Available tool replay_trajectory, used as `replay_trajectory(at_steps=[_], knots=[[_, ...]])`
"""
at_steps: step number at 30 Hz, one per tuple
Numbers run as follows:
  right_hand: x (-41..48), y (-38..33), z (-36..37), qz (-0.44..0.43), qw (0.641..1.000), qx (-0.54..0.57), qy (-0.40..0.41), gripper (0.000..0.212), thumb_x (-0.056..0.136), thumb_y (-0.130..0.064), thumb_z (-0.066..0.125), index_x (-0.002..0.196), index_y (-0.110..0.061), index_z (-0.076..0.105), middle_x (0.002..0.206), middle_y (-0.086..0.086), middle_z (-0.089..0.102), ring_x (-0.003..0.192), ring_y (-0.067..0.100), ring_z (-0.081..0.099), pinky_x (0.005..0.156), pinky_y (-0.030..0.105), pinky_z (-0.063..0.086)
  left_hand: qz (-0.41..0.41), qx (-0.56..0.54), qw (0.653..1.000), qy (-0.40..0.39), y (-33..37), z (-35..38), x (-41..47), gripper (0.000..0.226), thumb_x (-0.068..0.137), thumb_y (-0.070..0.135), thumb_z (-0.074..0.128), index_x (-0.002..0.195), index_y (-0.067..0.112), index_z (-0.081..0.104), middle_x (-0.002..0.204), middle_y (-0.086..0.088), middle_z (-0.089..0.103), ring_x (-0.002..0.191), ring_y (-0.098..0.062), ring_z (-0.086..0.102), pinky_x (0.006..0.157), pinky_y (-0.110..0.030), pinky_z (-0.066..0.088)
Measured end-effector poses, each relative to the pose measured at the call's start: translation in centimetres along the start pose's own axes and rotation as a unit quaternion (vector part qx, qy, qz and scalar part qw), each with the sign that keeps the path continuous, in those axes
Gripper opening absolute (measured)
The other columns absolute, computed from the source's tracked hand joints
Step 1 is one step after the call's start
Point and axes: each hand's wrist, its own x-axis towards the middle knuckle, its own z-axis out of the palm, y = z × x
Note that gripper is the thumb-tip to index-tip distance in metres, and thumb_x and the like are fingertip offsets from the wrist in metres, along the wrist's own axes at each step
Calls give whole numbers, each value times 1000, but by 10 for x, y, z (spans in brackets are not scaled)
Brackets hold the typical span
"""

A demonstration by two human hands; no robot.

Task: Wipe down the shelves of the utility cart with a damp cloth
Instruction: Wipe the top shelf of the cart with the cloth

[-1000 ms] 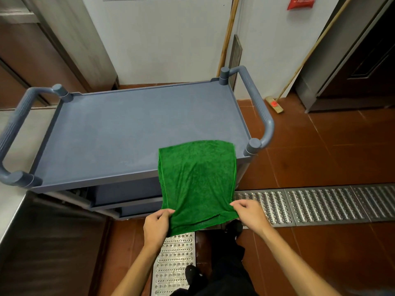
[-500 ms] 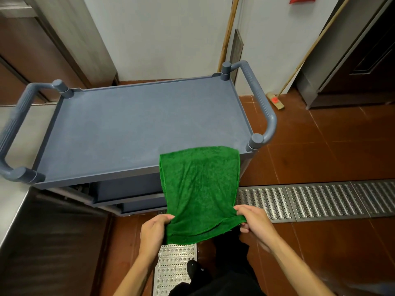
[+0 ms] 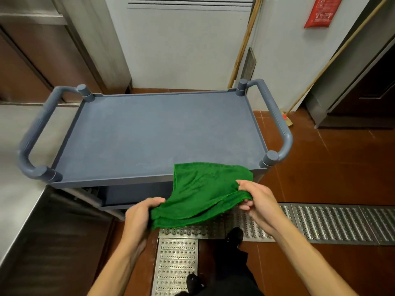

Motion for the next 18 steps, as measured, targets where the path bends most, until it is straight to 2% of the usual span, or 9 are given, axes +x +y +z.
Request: replay_trajectory(at_steps=[2, 5, 8, 11, 13, 15, 18], knots=[[6, -16, 20, -21, 999, 0, -24, 23, 94, 1, 50, 110, 9, 63, 64, -1, 56, 43, 3, 32, 40, 18, 26, 10, -27, 1000, 8, 23, -3, 8, 17, 77, 2, 63, 75, 6, 79, 80, -12, 76, 72, -22, 72, 65, -29, 59], [19, -35, 52, -39, 998, -3, -48, 23, 94, 1, 46, 106, 8, 64, 53, -2, 47, 42, 3, 30, 39, 16, 24, 32, -55, 998, 14, 54, -7, 22, 17, 80, 3, 63, 86, 3, 78, 89, -14, 77, 81, -25, 71, 71, -31, 59], [35, -51, 82, -51, 996, -6, -68, 20, 94, 1, 47, 99, 4, 66, 50, -4, 45, 41, 3, 31, 38, 15, 24, 63, -65, 996, 8, 82, -9, 32, 21, 85, 1, 57, 92, 4, 77, 87, -9, 76, 73, -16, 70, 57, -19, 55], [53, -69, 111, -53, 994, -7, -95, 19, 93, 0, 48, 97, 2, 66, 49, -4, 43, 42, 3, 31, 38, 16, 25, 96, -70, 993, 17, 108, -15, 39, 23, 87, -2, 55, 92, 3, 76, 80, -6, 76, 73, -17, 67, 54, -17, 53], [68, -81, 130, -47, 992, -10, -117, 18, 93, 0, 48, 95, 1, 66, 51, -4, 42, 43, 4, 31, 39, 16, 24, 112, -75, 990, 34, 123, -23, 45, 22, 87, -3, 55, 93, 3, 75, 79, -6, 76, 75, -19, 66, 61, -21, 55], [82, -92, 147, -39, 989, -16, -140, 17, 93, -1, 49, 94, -1, 67, 55, -3, 43, 46, 6, 31, 41, 18, 24, 125, -77, 988, 48, 138, -30, 48, 22, 87, -1, 56, 95, 3, 76, 87, -12, 75, 80, -22, 65, 67, -25, 55], [111, -107, 183, -24, 982, -43, -184, 14, 92, -2, 51, 94, -3, 64, 61, -2, 42, 47, 5, 32, 42, 18, 25, 147, -78, 983, 80, 162, -47, 59, 21, 88, 2, 58, 96, 7, 77, 88, -11, 72, 73, -17, 63, 56, -19, 51]])
